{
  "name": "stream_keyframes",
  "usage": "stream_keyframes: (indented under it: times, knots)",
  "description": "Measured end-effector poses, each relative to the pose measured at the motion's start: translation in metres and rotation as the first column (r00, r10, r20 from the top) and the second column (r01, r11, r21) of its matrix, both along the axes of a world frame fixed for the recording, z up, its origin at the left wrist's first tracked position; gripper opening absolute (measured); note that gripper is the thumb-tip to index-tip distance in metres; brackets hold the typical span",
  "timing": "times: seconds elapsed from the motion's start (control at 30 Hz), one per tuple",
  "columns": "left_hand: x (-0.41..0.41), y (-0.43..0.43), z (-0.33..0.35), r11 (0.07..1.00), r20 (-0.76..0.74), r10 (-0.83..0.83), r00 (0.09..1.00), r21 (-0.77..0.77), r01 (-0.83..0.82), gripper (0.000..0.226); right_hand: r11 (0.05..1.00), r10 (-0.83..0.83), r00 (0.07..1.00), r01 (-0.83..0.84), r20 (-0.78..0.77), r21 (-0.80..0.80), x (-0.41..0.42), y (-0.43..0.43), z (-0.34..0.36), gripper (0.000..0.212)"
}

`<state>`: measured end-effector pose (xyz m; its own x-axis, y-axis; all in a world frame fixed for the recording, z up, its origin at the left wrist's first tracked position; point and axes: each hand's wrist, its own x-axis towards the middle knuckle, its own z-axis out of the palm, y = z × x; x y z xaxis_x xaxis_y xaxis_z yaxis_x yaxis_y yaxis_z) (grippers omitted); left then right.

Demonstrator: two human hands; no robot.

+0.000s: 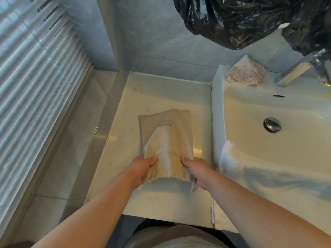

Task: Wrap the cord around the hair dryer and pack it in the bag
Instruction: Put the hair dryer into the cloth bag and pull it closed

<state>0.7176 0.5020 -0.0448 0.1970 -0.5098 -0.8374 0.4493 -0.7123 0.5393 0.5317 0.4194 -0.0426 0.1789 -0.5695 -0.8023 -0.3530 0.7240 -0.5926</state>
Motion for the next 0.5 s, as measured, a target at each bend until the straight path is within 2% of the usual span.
stream_keyframes:
  times: [0.1, 0.2, 0.27, 0.33, 0.4, 0.43, 0.5]
  knots:
    - [0.002, 0.018, 0.002, 1.0, -0.013, -0.023, 1.0, 0.005, 0.023, 0.034, 0.996, -0.021, 0.999, 0.017, 0.036, 0.093, -0.01, 0.005, -0.002, 0.034]
    - [0.004, 0.043, 0.007, 0.977, -0.014, -0.19, 0.982, 0.091, 0.191, 0.044, 0.966, 0.012, 0.997, -0.03, 0.071, 0.256, -0.026, 0.011, 0.002, 0.042]
    - [0.008, 0.059, 0.007, 0.954, -0.022, -0.277, 0.961, 0.111, 0.277, 0.037, 0.928, 0.142, 0.987, -0.16, 0.079, 0.337, -0.044, 0.016, 0.008, 0.05]
    - [0.013, 0.067, 0.009, 0.956, 0.006, -0.282, 0.959, 0.091, 0.28, 0.023, 0.901, 0.282, 0.956, -0.292, 0.077, 0.32, -0.061, 0.018, 0.014, 0.048]
    - [0.02, 0.068, 0.01, 0.951, 0.135, -0.306, 0.942, 0.086, 0.297, 0.024, 0.915, 0.302, 0.951, -0.308, 0.066, 0.26, -0.071, 0.018, 0.019, 0.037]
    - [0.023, 0.067, 0.01, 0.932, 0.219, -0.362, 0.906, 0.096, 0.349, 0.028, 0.921, 0.316, 0.947, -0.321, 0.056, 0.22, -0.072, 0.017, 0.022, 0.033]
    - [0.029, 0.065, 0.011, 0.854, 0.366, -0.516, 0.775, 0.151, 0.497, 0.037, 0.907, 0.4, 0.916, -0.399, 0.019, 0.138, -0.069, 0.015, 0.027, 0.029]
